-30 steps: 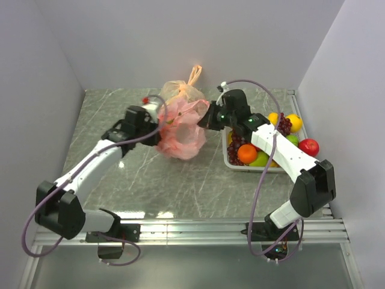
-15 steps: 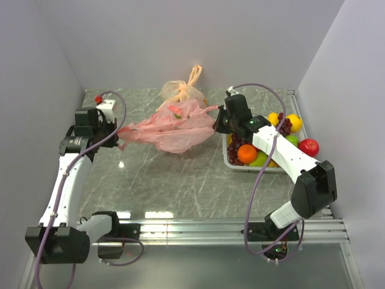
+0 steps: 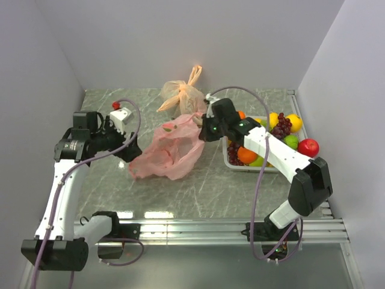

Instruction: Place the fake fruits into the plastic bag and tie a complex knot

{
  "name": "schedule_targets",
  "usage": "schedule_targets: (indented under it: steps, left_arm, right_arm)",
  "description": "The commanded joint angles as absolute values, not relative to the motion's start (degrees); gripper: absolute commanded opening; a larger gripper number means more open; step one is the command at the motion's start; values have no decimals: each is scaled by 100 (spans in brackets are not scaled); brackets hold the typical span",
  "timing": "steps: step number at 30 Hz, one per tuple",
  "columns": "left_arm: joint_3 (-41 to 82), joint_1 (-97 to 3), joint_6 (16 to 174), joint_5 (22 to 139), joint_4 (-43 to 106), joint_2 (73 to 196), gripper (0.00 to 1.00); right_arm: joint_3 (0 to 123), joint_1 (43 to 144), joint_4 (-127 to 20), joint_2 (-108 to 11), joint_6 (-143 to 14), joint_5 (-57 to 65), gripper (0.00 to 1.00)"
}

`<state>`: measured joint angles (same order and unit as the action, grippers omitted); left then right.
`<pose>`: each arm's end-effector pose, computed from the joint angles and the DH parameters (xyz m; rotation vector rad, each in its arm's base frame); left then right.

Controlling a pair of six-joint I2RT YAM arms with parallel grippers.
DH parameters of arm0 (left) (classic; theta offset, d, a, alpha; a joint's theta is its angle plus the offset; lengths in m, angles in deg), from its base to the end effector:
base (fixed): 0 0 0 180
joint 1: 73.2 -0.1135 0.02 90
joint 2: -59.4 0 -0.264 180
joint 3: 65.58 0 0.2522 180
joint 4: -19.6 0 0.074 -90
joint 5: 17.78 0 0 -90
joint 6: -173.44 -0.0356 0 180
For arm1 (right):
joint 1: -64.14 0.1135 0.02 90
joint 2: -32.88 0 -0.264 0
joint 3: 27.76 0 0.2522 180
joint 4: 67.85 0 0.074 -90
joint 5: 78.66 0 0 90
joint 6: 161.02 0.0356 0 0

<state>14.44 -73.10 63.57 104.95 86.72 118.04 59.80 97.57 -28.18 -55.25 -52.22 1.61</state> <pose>0.1900 -0.0196 0.3564 0.6540 2.1669 -0.4933 0.2861 0.1961 0.3044 -0.3912 2.3189 0.6593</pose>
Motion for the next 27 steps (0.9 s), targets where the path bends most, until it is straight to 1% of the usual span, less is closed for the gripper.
schedule_targets:
  steps: [1,2,3,4,6,7,8,9,12,13,17,20,23,25,26,27]
  left_arm:
    - [1700,-6724,6804,10519,7811,11820,99]
    - [1674,-6322,6902,10169,7644,11890,99]
    - [1621,-6118,6999,10027,7538,11917,99]
    - [1560,-5690,7139,9834,7450,11943,99]
    - [1279,-5283,7245,9097,7011,11943,99]
    - [1078,-4924,7263,8772,6844,11952,99]
    - [989,-4808,7237,8455,6625,11996,99]
    - [936,-4728,7176,7843,6318,12048,99]
    - [917,-4674,6913,6987,5965,12338,99]
    - [1022,-4674,6764,6871,5990,12417,99]
    - [1225,-4718,6516,7168,6306,12593,99]
    - [1225,-4736,6472,7169,6491,12620,99]
    - [1129,-4850,6358,7300,6701,12751,94]
    - [1189,-5086,6358,7458,6877,12918,71]
    - [1268,-5175,6410,7555,7087,13145,54]
    - [1373,-5289,6533,7634,7184,13278,13]
  right_arm:
    - [6404,10052,-2922,-5808,-5371,-351,0]
    - [6535,10122,-2896,-5939,-5371,-377,0]
    - [6580,10131,-2895,-5984,-5371,-438,0]
    - [6650,10158,-2922,-6019,-5397,-552,0]
    - [6764,10210,-2904,-6142,-5494,-623,0]
    - [6843,10211,-2887,-6160,-5598,-719,0]
    - [6879,10211,-2878,-6203,-5643,-772,0]
    - [6905,10211,-2834,-6212,-5713,-816,0]
    - [7002,10211,-2720,-6221,-6012,-1045,0]
    - [7002,10211,-2650,-6221,-6134,-1080,0]
    - [7099,10211,-2421,-6344,-6478,-1282,0]
    - [7318,10211,-2167,-6581,-6768,-1353,0]
    - [7599,10193,-1850,-6845,-7049,-1511,0]
    - [7818,10176,-1622,-6959,-7426,-1581,0]
    - [7907,10158,-1551,-7081,-7532,-1590,0]
    - [7977,10106,-1507,-7135,-7603,-1564,0]
